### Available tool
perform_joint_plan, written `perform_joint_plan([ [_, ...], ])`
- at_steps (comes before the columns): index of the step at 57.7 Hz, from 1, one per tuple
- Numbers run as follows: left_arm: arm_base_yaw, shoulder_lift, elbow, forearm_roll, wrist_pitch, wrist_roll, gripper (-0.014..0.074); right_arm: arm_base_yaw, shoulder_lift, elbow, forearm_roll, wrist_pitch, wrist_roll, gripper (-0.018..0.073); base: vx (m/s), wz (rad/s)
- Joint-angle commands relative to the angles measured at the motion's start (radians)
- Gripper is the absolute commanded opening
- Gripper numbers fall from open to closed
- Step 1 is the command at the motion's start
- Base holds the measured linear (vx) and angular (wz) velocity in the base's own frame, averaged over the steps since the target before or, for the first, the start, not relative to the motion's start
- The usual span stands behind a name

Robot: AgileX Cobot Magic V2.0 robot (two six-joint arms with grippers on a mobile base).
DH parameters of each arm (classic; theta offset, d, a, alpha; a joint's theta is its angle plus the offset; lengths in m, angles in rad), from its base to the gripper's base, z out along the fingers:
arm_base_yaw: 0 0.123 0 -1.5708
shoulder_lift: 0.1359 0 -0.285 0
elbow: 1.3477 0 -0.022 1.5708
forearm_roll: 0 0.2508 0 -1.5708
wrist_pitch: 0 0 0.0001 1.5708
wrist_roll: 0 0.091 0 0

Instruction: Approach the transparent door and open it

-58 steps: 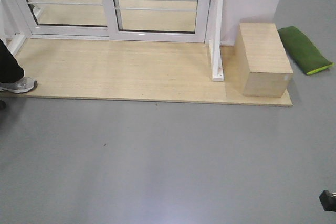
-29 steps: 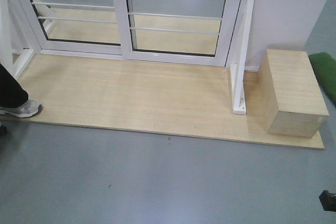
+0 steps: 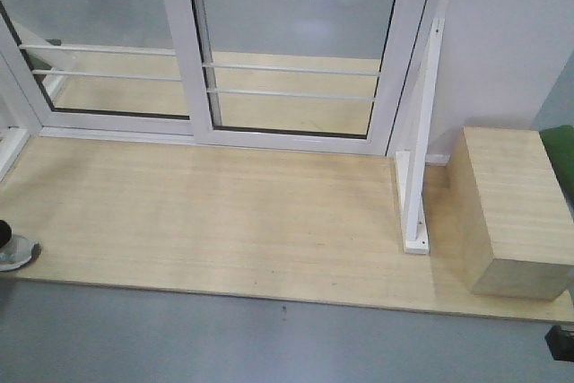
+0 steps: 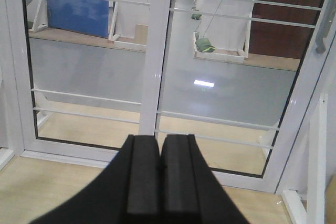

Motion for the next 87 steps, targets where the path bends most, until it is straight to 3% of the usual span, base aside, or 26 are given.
perform_joint_plan([
  [1,-0.003,-0.002,0.023,-0.009,-0.079,-0.006,-0.0006,0.002,-0.015,0.014,-0.004,-0.084,-0.006,-0.0008,0.46,-0.08],
  [87,-0.003,-0.002,0.023,-0.009,-0.079,-0.006,-0.0006,0.002,-0.015,0.014,-0.004,-0.084,-0.006,-0.0008,0.34,-0.05],
])
